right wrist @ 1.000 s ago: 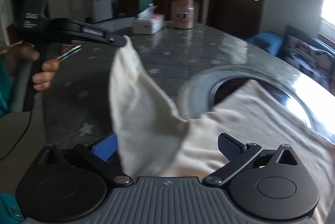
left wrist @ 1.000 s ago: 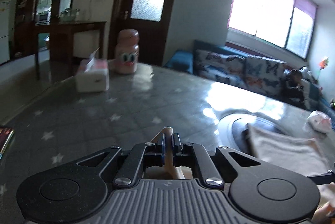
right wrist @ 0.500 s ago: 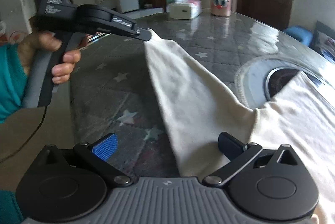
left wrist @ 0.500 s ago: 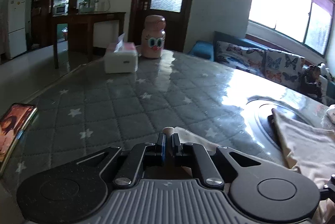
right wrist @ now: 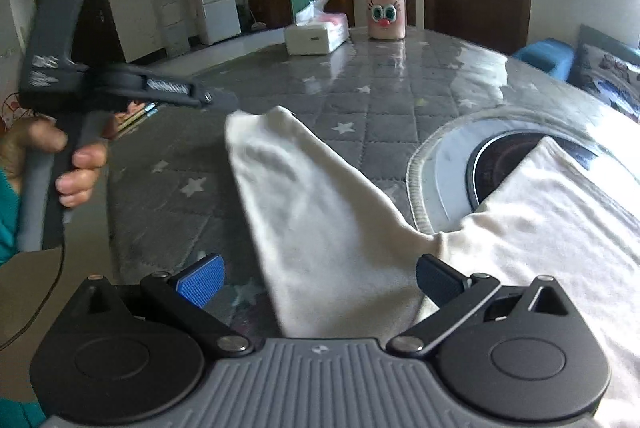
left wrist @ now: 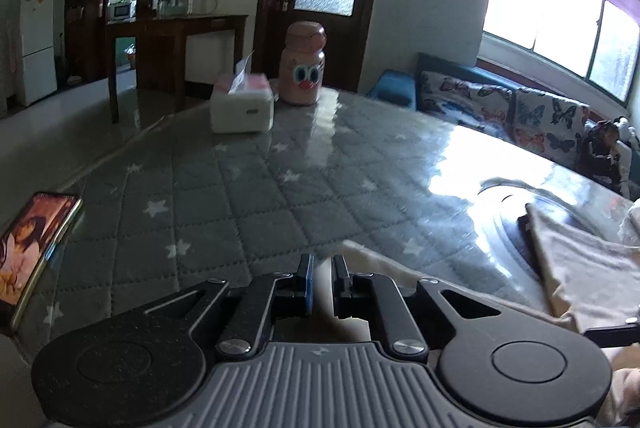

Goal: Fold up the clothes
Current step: 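Carry the held cuff with the left gripper across the sweatshirt body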

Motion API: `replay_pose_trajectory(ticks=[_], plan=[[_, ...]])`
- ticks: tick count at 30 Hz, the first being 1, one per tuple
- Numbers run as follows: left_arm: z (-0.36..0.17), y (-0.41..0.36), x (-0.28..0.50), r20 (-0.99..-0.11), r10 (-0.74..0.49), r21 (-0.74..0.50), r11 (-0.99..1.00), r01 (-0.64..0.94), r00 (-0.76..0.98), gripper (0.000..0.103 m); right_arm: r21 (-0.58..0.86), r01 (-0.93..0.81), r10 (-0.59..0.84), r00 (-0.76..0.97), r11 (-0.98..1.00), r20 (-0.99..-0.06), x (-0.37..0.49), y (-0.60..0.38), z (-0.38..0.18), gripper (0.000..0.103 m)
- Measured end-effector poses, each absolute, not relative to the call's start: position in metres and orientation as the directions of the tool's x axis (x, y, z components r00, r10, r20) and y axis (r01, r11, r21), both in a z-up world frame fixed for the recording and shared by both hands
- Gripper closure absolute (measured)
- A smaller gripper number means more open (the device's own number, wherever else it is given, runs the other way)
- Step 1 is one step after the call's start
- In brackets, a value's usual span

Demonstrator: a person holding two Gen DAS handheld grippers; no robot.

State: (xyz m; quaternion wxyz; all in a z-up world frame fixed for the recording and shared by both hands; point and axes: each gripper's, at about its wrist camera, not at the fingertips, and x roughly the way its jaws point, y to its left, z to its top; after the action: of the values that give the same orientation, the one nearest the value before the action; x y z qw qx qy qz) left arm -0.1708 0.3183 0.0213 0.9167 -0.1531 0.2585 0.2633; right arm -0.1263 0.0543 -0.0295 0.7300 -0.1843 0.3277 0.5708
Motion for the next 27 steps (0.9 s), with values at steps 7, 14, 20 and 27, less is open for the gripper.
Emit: replay_pose_trajectory(ticks=[7,14,20,27], plan=[[0.02,0.309,-0.14,-0.578,0.295,-0.157,0.875,-0.458,0.761,0.093,0.114,-0.959,0.703,0.106,0.259,-0.703,-0.13,0.059,-0.036,0.0],[-0.002,0.317,-0.119,-0.639,0.309,-0.129,0.86,-0.494,0.704,0.093,0.111,-0.971,0.695,0.068,0.21,-0.716,-0.147,0.045,-0.036,0.0],[-0.002,0.308,-0.119,-0.647,0.296,-0.126,0.867,-0.481,0.703,0.091,0.109,-0.96,0.736,0.121,0.257,-0.666,-0.151,0.015,-0.015,0.0],[0.014,0.264,-0.119,-0.617,0.176,-0.145,0.932,-0.331,0.767,0.086,0.067,-0.915,0.717,0.264,0.398,-0.645,-0.137,-0.045,0.007,0.0]])
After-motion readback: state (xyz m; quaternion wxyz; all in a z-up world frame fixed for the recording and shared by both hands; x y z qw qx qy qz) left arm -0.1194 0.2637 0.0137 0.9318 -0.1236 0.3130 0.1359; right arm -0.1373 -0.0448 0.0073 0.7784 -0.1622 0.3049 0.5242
